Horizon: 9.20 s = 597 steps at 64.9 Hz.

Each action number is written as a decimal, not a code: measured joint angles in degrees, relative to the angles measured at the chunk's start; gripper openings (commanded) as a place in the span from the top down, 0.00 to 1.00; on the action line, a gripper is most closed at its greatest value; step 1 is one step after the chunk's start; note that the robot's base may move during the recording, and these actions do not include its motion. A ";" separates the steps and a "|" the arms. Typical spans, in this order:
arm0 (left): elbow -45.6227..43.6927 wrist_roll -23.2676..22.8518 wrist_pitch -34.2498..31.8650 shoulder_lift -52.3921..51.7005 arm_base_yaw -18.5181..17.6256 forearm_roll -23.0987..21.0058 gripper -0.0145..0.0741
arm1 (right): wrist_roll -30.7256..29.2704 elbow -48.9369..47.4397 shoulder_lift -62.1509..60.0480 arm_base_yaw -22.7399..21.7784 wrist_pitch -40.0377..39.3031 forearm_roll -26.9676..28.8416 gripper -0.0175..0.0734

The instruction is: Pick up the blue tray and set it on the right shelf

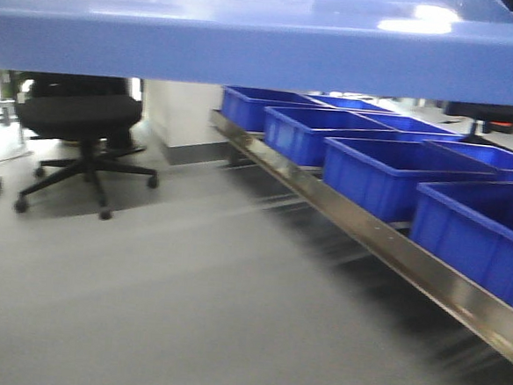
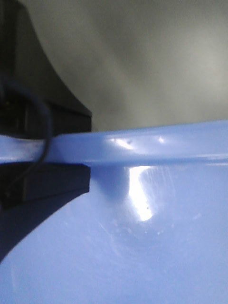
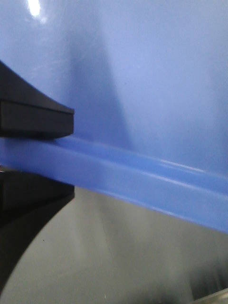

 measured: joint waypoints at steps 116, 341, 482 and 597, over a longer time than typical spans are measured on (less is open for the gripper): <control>0.00 0.00 0.00 0.00 0.00 -0.10 0.89 | 0.00 0.00 0.00 0.00 0.01 -0.04 0.75; -28.09 2.86 -0.83 32.65 7.54 0.85 0.86 | -16.77 -28.74 32.28 -17.63 1.27 4.22 0.74; 48.34 7.94 -45.58 -50.93 -2.16 6.73 0.89 | -19.48 44.47 -51.07 -17.01 -41.44 3.99 0.74; 76.83 29.63 -68.58 -72.44 29.07 -11.75 0.89 | -23.40 46.07 -52.02 -18.95 -41.92 4.51 0.74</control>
